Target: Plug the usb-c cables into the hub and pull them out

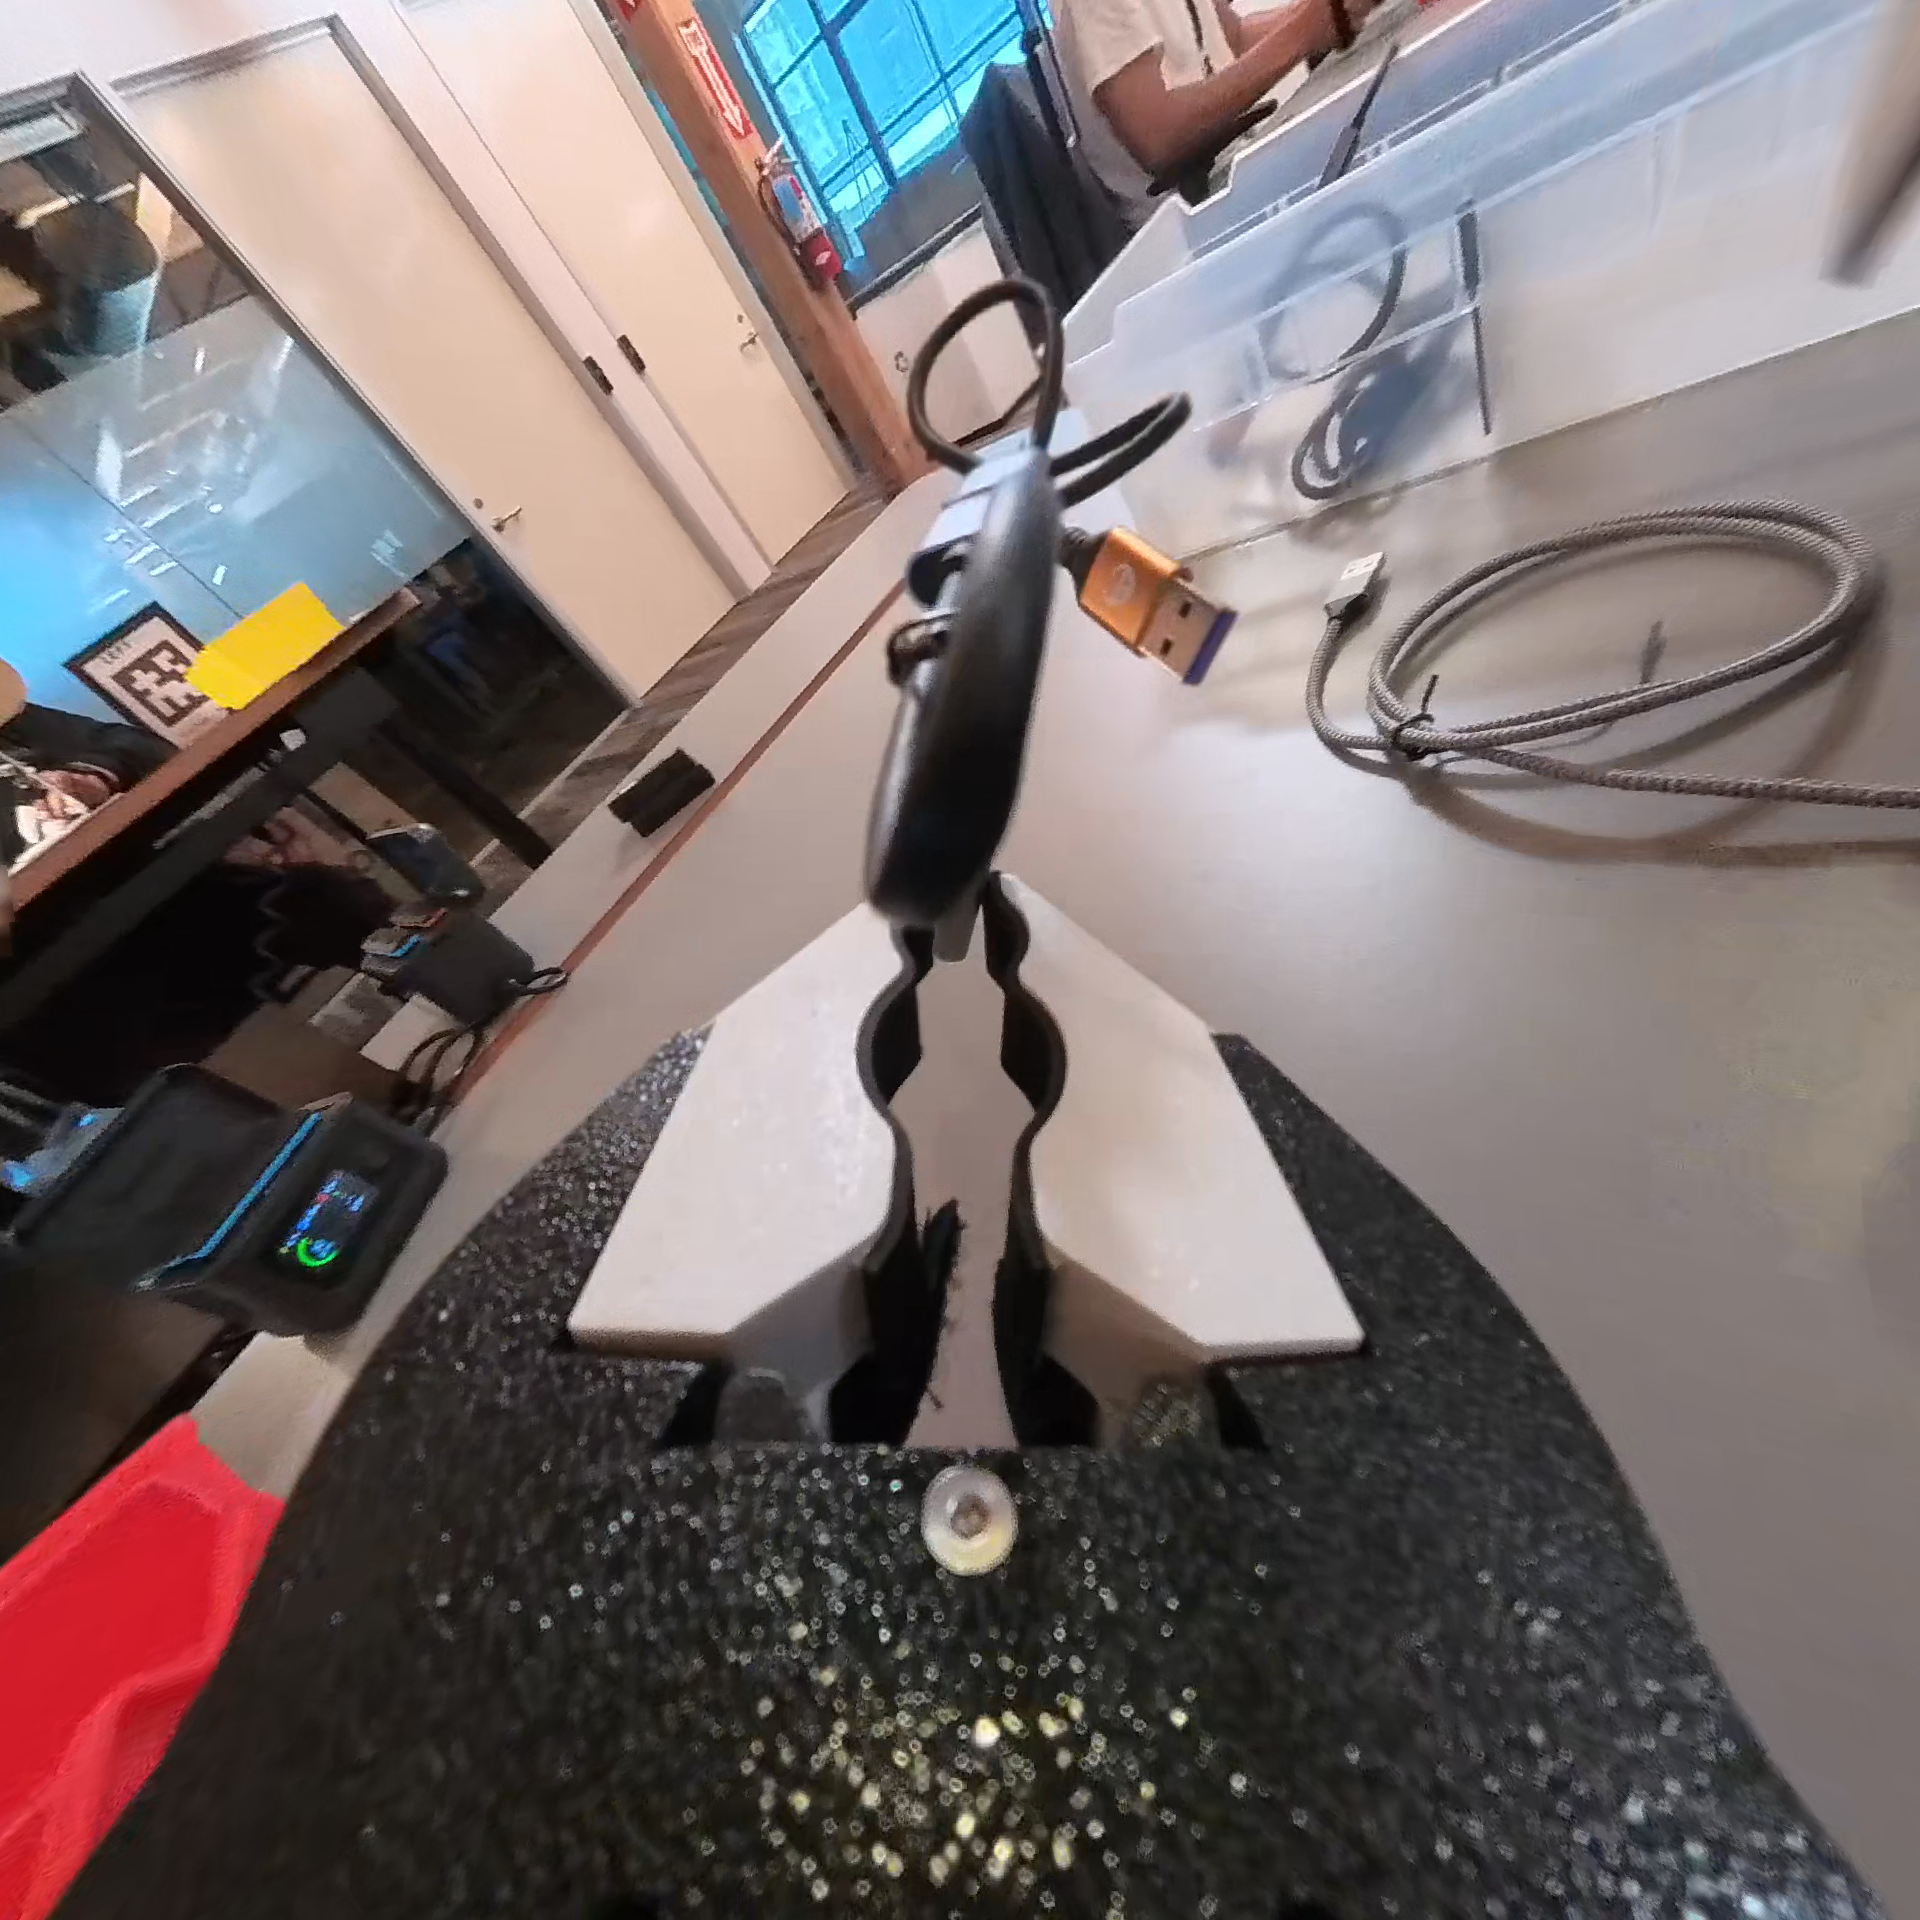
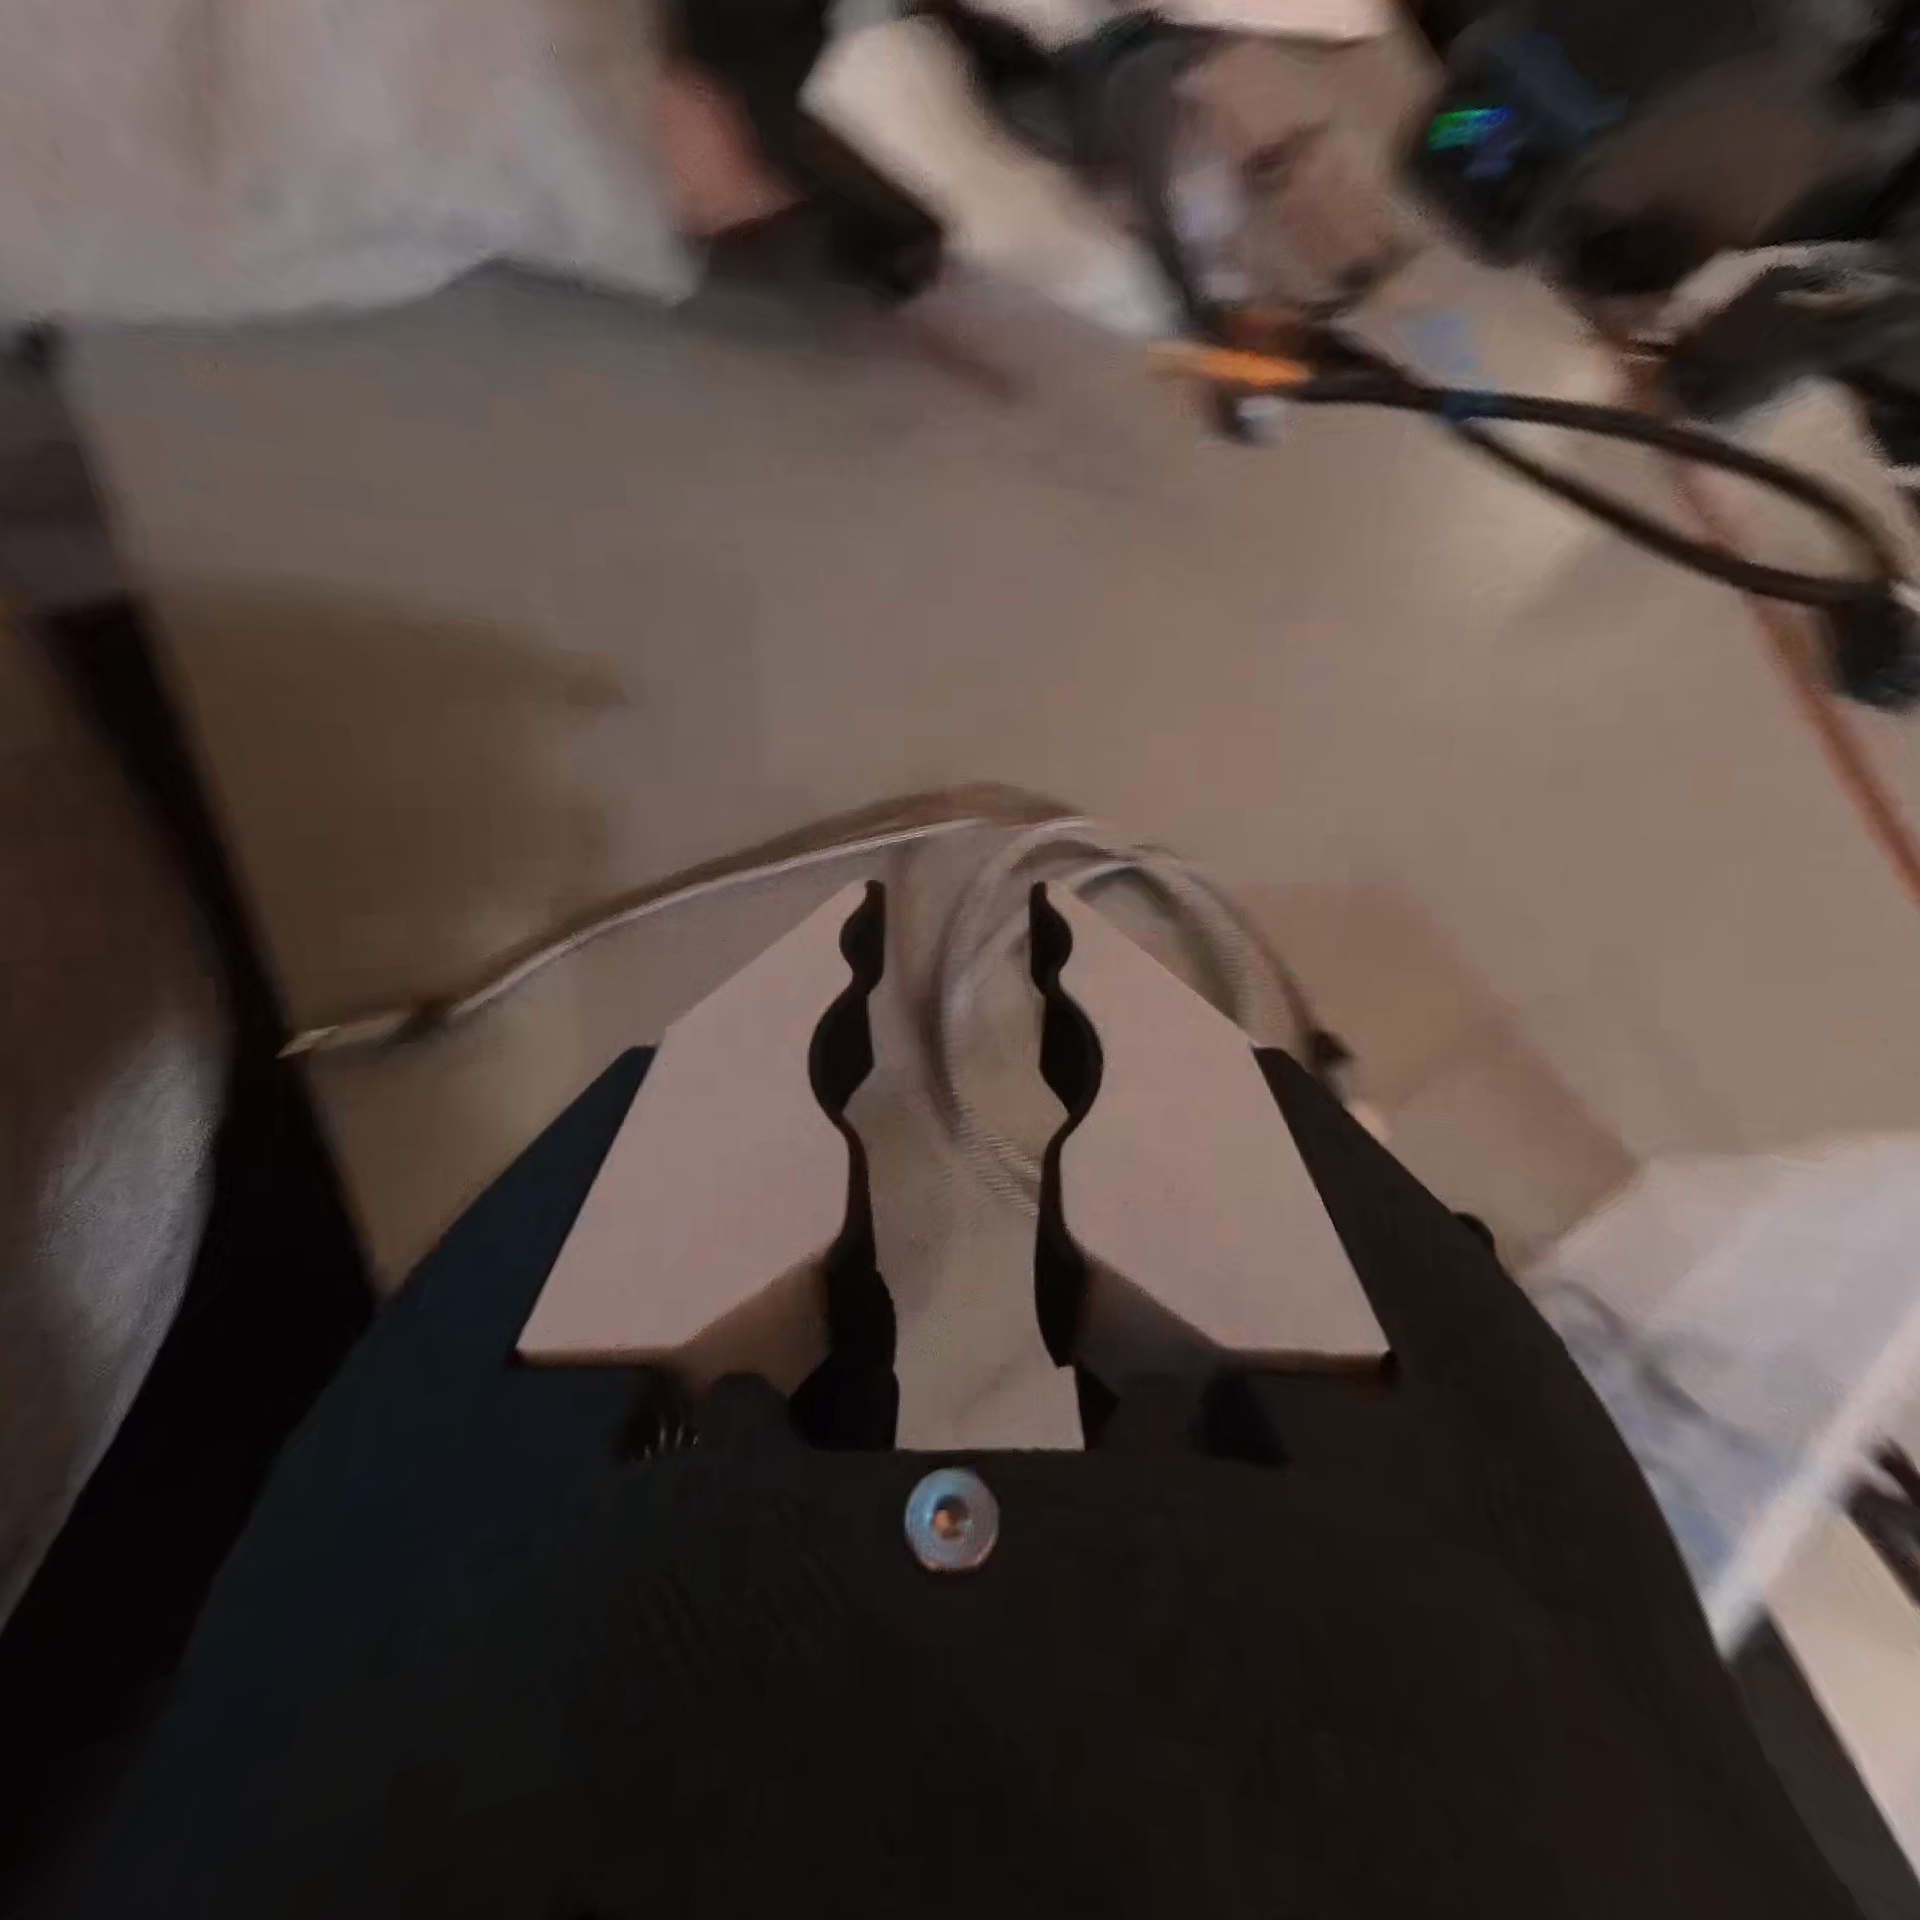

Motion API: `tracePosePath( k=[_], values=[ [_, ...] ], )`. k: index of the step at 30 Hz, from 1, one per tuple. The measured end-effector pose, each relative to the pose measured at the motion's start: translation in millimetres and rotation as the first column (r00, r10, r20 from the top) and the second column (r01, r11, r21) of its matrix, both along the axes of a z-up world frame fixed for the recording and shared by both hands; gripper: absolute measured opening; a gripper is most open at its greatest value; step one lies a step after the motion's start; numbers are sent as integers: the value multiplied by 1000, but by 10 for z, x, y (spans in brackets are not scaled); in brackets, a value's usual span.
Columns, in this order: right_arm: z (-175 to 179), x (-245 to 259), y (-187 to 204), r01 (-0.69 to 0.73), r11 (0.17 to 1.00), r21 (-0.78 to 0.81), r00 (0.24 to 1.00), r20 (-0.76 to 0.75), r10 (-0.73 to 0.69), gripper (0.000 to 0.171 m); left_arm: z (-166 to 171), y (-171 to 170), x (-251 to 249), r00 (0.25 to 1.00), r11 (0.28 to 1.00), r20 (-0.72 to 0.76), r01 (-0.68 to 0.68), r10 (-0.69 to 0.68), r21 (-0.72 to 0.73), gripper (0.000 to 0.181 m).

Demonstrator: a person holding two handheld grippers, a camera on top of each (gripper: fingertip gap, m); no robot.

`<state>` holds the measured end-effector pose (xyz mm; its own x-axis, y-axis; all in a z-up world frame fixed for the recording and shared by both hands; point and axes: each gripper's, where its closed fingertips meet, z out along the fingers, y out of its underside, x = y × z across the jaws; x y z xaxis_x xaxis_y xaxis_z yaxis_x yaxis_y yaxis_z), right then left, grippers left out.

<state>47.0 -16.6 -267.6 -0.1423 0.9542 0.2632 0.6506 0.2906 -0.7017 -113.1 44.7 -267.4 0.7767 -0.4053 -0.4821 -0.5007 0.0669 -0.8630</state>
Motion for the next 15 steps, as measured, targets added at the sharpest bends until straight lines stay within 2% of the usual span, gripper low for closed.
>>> tracePosePath(
  k=[2, 4, 8, 11, 13, 15],
  values=[
    [-192, 124, -455, -223, 975, -6, 969, 104, 223, 27, 0, -29, 59, 999, 999, 18, 46, -46, -8, 7],
    [-338, 232, -691, -362, 931, 46, 912, 222, 344, 27, -1, -63, 133, 994, 995, 39, 99, -98, -18, 7],
    [-576, 341, -930, -655, 731, 192, 722, 445, 531, 27, -27, -125, 244, 985, 985, 33, 172, -171, -33, 7],
    [-653, 339, -995, -763, 615, 198, 612, 528, 589, 28, -59, -150, 276, 980, 979, 20, 197, -196, -46, 7],
    [-694, 337, -990, -791, 584, 181, 570, 566, 596, 20, -60, -165, 287, 978, 977, 23, 209, -208, -51, 7],
    [-710, 316, -1018, -799, 579, 163, 558, 562, 611, 13, -54, -179, 291, 976, 974, 32, 219, -217, -53, 7]
  ],
)
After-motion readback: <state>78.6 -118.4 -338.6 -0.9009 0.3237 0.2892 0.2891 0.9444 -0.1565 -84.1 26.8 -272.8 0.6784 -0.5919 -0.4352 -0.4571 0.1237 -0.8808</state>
